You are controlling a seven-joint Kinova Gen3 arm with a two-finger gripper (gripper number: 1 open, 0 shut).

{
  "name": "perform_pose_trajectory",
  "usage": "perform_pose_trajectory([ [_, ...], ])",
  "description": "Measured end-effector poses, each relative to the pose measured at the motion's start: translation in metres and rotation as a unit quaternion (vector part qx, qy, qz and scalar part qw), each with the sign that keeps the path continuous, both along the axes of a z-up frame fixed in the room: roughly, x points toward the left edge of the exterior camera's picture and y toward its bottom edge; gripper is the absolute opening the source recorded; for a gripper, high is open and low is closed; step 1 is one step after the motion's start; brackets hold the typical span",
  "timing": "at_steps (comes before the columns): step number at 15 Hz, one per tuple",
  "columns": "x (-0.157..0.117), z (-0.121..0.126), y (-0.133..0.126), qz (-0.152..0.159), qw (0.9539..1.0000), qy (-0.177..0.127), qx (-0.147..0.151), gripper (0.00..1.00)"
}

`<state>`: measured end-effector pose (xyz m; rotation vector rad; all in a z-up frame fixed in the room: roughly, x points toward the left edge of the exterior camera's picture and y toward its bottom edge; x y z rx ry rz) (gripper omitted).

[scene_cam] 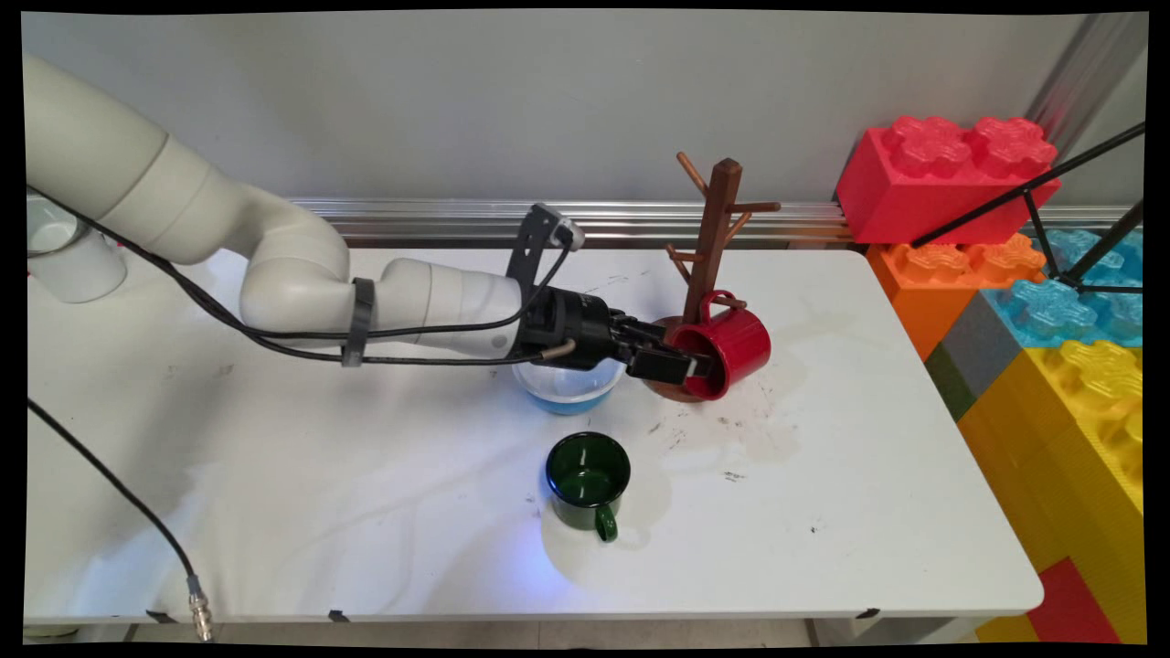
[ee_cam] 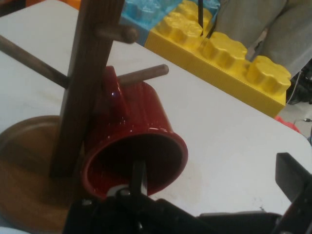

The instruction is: Pick up the red mug from the rack

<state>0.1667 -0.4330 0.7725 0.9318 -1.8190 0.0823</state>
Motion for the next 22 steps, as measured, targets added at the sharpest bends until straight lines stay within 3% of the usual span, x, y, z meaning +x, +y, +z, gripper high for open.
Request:
perform_pose_trajectory([
  [12, -0.025, -0.013, -0.008, 0.023, 0.9992, 0.008, 0.032, 1.00],
  [22, -0.055, -0.029, -0.019, 0.062, 0.9952, 0.028, 0.070, 1.00],
])
